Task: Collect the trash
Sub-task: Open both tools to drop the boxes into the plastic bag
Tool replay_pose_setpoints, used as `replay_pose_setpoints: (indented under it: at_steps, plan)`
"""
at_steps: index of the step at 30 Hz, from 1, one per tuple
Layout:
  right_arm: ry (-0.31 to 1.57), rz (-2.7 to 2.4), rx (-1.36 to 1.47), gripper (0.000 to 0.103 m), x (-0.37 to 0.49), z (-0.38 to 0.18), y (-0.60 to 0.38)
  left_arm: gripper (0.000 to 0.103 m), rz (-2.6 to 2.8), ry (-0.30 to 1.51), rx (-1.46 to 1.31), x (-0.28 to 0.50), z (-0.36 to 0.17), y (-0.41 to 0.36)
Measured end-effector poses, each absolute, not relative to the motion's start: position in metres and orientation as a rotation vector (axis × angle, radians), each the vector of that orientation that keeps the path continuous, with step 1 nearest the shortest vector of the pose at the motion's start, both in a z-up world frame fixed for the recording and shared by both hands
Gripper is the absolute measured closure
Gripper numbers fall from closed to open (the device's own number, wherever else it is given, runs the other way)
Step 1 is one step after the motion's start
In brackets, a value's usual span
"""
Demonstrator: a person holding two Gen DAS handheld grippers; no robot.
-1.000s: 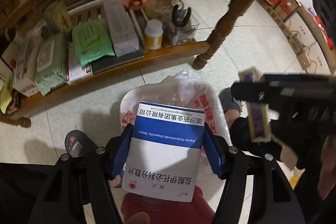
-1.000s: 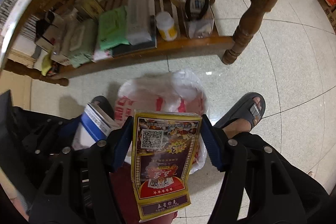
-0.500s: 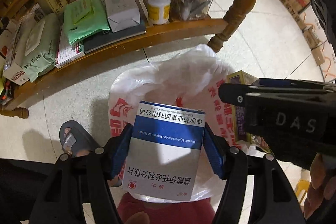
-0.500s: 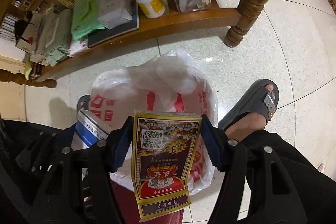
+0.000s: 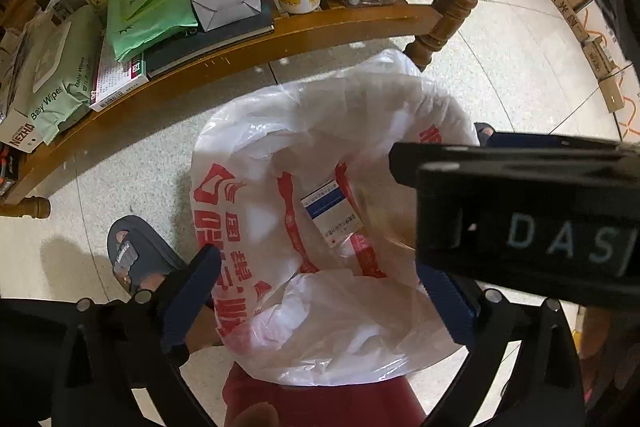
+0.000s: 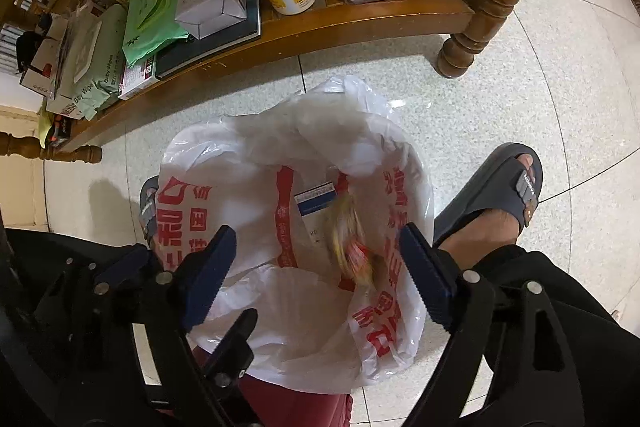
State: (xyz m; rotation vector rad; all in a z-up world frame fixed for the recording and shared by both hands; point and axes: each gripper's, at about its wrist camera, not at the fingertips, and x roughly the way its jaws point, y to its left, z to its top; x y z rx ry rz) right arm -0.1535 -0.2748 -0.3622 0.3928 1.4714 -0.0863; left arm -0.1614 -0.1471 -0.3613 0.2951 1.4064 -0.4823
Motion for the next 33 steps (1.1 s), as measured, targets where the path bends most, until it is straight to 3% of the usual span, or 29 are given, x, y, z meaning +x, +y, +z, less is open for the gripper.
replay_pose_setpoints:
  at_steps: [4, 7, 13, 16, 33]
  plan:
    - [1.461, -0.094, 0.401, 0.020, -0.155, -0.358, -0.277, 0.008, -0.477, 1.405, 0.288, -0.161, -0.359, -0.147]
    - [1.436, -0.098, 0.432, 0.012, -0.157, -0.344, -0.282, 0.008, -0.474, 1.394, 0.263, -0.158, -0.350, -0.145]
    - [1.369, -0.096, 0.423, 0.012, -0.165, -0.300, -0.288, 0.008, -0.480, 1.310, 0.234, -0.152, -0.312, -0.143]
    - [1.358, -0.109, 0.400, 0.007, -0.169, -0.285, -0.289, 0.008, -0.479, 1.284, 0.246, -0.152, -0.298, -0.144]
    - [1.285, -0.094, 0.275, 0.007, -0.188, -0.198, -0.275, 0.008, -0.458, 1.227, 0.194, -0.154, -0.235, -0.123]
